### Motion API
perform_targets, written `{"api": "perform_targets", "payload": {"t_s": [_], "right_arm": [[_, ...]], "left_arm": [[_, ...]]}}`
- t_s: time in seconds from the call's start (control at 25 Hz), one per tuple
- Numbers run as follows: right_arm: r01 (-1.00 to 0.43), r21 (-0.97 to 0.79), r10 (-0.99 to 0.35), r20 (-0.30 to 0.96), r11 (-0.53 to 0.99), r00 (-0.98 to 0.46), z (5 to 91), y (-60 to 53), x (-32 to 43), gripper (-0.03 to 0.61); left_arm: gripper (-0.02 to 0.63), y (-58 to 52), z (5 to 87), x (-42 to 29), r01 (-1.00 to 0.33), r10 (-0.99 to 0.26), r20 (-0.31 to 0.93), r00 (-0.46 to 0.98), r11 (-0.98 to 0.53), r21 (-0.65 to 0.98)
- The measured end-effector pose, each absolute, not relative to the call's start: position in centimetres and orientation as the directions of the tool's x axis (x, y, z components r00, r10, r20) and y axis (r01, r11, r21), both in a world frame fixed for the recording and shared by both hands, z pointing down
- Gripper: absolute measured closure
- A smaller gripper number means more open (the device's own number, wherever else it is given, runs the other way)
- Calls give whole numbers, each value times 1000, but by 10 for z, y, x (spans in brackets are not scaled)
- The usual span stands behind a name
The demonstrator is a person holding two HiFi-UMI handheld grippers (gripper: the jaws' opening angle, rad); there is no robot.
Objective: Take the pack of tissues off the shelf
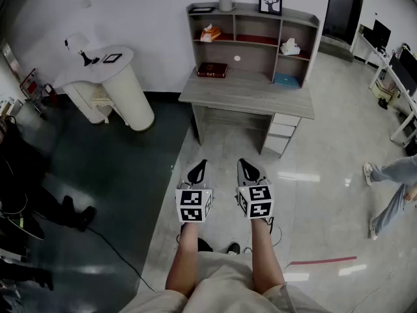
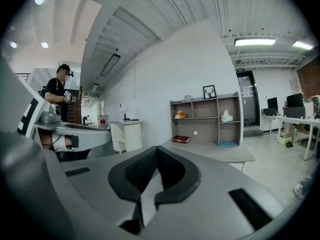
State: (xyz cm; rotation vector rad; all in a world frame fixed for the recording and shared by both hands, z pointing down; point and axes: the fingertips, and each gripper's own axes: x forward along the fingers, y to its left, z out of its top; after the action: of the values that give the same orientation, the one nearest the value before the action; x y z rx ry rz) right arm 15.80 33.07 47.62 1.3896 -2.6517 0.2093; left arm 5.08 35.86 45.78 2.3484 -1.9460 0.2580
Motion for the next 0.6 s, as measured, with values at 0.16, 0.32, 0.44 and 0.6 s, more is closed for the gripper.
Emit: {"api": "perform_targets", "payload": {"t_s": [0.16, 0.32, 0.44, 0.6], "right_arm": [[-822, -58, -802, 188, 567, -567, 478, 319, 157, 563], [-816, -56, -796, 193, 575, -574, 480, 315, 160, 563], [-811, -58, -791, 192, 582, -581, 483, 310, 159, 562], [-777, -99, -761, 159, 621, -629, 486, 295, 157, 561]], "left_arm": [[604, 347, 459, 50, -982, -969, 179, 172, -183, -48], [604, 346, 460, 52, -983, -969, 182, 167, -178, -43], [604, 342, 464, 50, -986, -969, 190, 155, -163, -26], [604, 330, 476, 48, -985, -965, 212, 157, -169, -36]]}}
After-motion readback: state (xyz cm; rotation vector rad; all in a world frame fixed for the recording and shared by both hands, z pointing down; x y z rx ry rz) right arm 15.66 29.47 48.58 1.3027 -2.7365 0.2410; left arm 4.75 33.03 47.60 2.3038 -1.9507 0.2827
